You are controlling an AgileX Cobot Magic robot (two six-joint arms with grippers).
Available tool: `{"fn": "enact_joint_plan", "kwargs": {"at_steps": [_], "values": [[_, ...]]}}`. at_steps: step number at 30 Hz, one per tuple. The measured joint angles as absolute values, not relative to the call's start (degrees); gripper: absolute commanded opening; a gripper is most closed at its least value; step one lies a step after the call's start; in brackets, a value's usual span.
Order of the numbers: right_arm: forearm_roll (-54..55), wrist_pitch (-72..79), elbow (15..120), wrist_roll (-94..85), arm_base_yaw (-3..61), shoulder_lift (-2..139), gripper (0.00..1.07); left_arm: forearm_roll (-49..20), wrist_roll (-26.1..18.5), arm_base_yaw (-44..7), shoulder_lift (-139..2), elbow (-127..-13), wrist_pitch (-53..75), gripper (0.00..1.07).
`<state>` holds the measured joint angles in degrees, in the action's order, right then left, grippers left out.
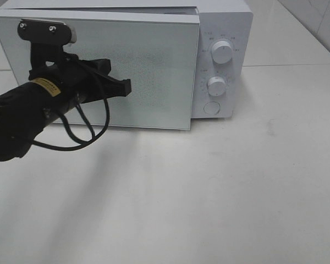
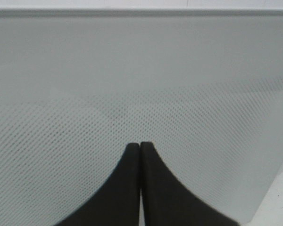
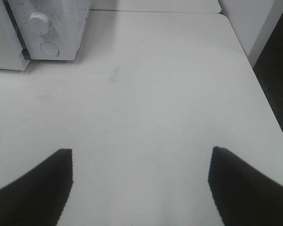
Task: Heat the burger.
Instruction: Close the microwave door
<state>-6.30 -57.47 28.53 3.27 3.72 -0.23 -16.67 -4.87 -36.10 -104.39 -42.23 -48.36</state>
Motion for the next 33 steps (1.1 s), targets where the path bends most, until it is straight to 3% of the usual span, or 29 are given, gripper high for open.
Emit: {"fn": "enact_joint_plan", "kwargs": {"at_steps": [7, 22, 27, 33], "values": [[-6.3, -57.47, 28.53, 3.27, 3.72, -0.23, 0.76, -22.98, -8.19, -38.62, -108.23, -50.08, -45.32, 0.0], [-6.3, -57.47, 28.53, 3.27, 3.72, -0.23, 0.76, -24.87, -9.97, -40.57, -113.56, -61.42, -35.87, 0.0], [-6.3, -57.47, 28.53, 3.27, 3.72, -0.23, 0.76, -27.33, -13.92, -41.08, -115.97, -65.89, -32.89, 0.0], [-6.3, -57.47, 28.53, 3.27, 3.72, -0.23, 0.76, -28.71, -15.53, -41.37, -116.31, -67.21, -29.85, 0.0]]}}
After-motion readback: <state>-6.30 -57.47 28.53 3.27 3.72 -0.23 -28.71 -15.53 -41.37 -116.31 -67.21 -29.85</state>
